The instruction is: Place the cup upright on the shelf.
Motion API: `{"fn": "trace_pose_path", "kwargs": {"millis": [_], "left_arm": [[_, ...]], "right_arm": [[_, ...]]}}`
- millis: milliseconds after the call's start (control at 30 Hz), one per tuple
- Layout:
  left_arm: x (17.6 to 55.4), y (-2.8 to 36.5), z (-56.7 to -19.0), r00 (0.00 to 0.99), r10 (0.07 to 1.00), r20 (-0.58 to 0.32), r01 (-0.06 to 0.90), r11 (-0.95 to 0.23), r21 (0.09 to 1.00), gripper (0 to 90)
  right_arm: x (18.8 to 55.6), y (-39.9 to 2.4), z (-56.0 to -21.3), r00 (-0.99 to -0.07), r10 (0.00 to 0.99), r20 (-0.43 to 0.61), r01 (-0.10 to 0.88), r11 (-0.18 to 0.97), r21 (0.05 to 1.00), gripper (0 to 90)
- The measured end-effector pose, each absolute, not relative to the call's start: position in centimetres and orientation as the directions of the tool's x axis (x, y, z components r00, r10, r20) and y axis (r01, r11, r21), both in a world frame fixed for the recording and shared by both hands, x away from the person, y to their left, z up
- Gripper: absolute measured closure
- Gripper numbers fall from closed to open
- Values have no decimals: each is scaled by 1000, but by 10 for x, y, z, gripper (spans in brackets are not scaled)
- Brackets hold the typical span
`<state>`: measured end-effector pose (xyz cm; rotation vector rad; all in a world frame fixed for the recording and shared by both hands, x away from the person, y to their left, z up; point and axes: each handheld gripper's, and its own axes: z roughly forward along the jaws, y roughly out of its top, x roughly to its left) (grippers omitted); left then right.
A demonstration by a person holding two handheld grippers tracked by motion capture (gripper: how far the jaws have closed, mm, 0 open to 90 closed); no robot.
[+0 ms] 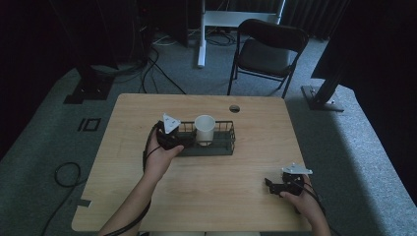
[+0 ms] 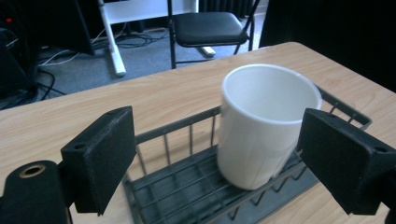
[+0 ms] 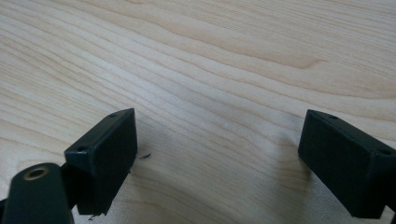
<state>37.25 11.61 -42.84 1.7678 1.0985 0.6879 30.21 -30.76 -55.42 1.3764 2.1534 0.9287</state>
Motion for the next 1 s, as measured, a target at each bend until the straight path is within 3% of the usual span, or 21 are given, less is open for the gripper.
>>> {"fn": "trace_pose_path", "kwargs": {"millis": [1000], "left_arm": [[333, 184, -477, 376, 923, -75, 426, -101, 899, 124]], "right_arm": [[302, -308, -554, -422, 907, 6, 627, 287, 724, 114]]}}
